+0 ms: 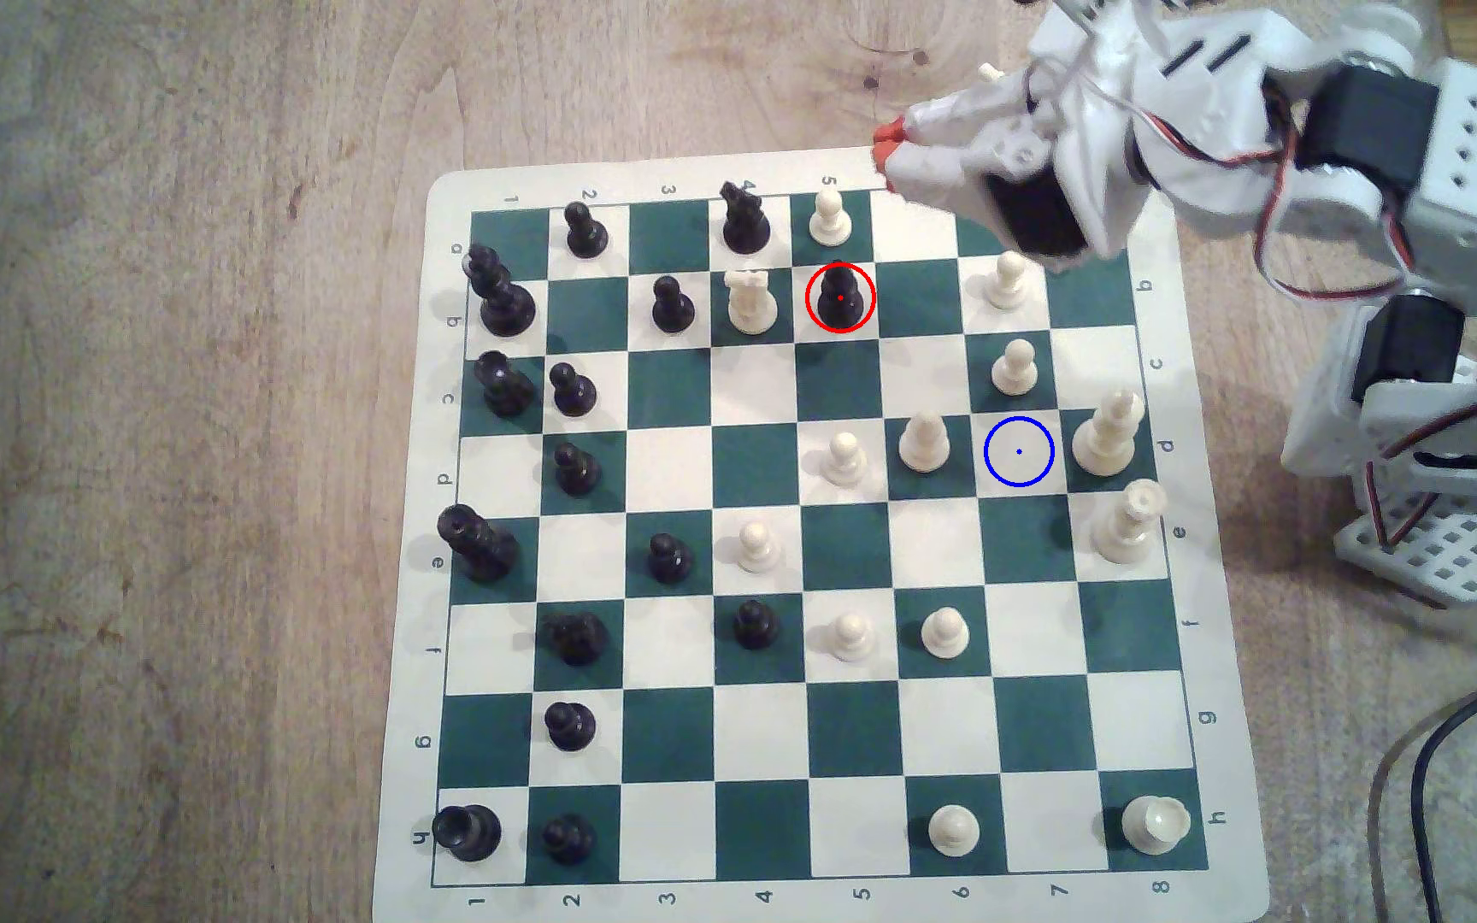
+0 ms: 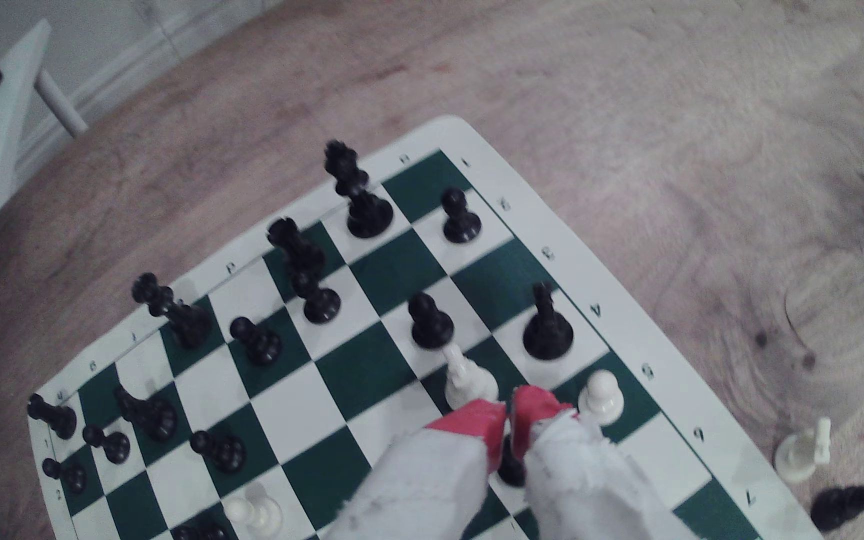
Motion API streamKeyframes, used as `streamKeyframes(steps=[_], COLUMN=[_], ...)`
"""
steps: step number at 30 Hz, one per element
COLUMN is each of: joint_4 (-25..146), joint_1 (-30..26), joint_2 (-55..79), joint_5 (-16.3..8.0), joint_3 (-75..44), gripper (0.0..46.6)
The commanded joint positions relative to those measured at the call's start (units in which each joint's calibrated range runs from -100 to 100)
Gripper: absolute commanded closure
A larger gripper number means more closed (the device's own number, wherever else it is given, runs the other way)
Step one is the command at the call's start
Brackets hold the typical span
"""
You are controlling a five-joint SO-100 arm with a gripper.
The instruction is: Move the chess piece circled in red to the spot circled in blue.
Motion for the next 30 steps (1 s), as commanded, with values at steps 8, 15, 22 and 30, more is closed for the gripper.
streamKeyframes(steps=[8,15,22,30], joint_4=[16.38,17.20,14.42,8.93], joint_1=[1.48,0.62,0.85,0.30], joint_2=[21.17,29.07,33.40,37.64], joint_5=[-3.96,-3.42,-2.83,-2.83], joint_3=[-24.82,-25.73,-25.27,-25.18], gripper=[33.7,30.8,28.4,28.8])
